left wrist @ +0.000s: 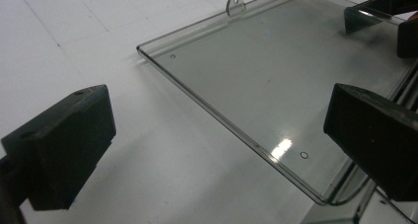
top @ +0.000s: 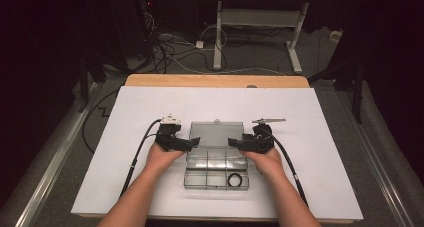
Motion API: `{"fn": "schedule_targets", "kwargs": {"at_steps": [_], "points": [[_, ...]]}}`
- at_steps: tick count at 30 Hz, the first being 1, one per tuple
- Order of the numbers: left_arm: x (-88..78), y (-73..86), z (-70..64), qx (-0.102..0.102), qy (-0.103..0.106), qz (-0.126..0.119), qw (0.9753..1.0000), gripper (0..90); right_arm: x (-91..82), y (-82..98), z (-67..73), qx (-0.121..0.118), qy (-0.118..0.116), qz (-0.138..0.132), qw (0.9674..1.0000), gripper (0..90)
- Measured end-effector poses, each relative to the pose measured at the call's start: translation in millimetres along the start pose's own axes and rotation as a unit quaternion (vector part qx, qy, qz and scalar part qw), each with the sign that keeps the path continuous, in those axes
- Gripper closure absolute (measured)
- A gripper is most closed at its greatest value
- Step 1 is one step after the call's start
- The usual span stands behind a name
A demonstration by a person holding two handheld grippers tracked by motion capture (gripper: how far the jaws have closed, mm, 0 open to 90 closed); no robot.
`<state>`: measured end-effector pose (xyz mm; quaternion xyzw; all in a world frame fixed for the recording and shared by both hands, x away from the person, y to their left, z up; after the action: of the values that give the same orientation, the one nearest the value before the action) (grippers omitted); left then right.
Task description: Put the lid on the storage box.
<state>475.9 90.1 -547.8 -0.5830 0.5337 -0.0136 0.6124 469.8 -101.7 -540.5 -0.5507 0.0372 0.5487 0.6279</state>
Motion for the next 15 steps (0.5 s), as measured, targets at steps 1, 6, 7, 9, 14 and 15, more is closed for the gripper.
{"fn": "schedule_targets", "kwargs": {"at_steps": [1,6,7,9,14,15], "points": [[-1.2,0.6,0.9,-0.002,-0.004,0.003,1.0,0.0,-0.7,-0.3,0.9,-0.003,0.003,-0.003,1.0,23.4],[-4.9,-0.3,0.0,-0.004,0.004,0.0,1.0,1.3,-4.1,-3.0,4.8,-0.028,0.02,-0.02,0.9992,27.9],[-5.8,-0.6,-0.4,-0.003,0.006,0.0,1.0,2.6,-4.8,-3.7,5.5,-0.034,0.023,-0.025,0.9989,29.1],[-7.3,-1.3,-2.2,-0.001,0.013,-0.004,0.9999,5.7,-6.3,-4.8,7.2,-0.042,0.028,-0.033,0.9982,31.3],[-9.6,-2.7,-7.6,0.007,0.028,-0.009,0.9996,14.5,-11.4,-6.9,8.0,-0.055,0.039,-0.053,0.9963,38.0],[-9.9,-2.8,-8.3,0.008,0.029,-0.009,0.9995,14.7,-12.6,-7.3,8.0,-0.057,0.041,-0.057,0.9959,39.4]]}}
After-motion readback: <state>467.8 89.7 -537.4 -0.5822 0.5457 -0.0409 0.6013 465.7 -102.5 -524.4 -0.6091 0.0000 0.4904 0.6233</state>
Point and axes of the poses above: each handheld gripper's, and its own axes: x roughly forward along the jaws, y roughly out of its underside, z roughly to its left, the point moved 10 cm from there along x, roughly forward along the jaws, and after that the axes turned 4 degrees about z, right-handed, at the moved point
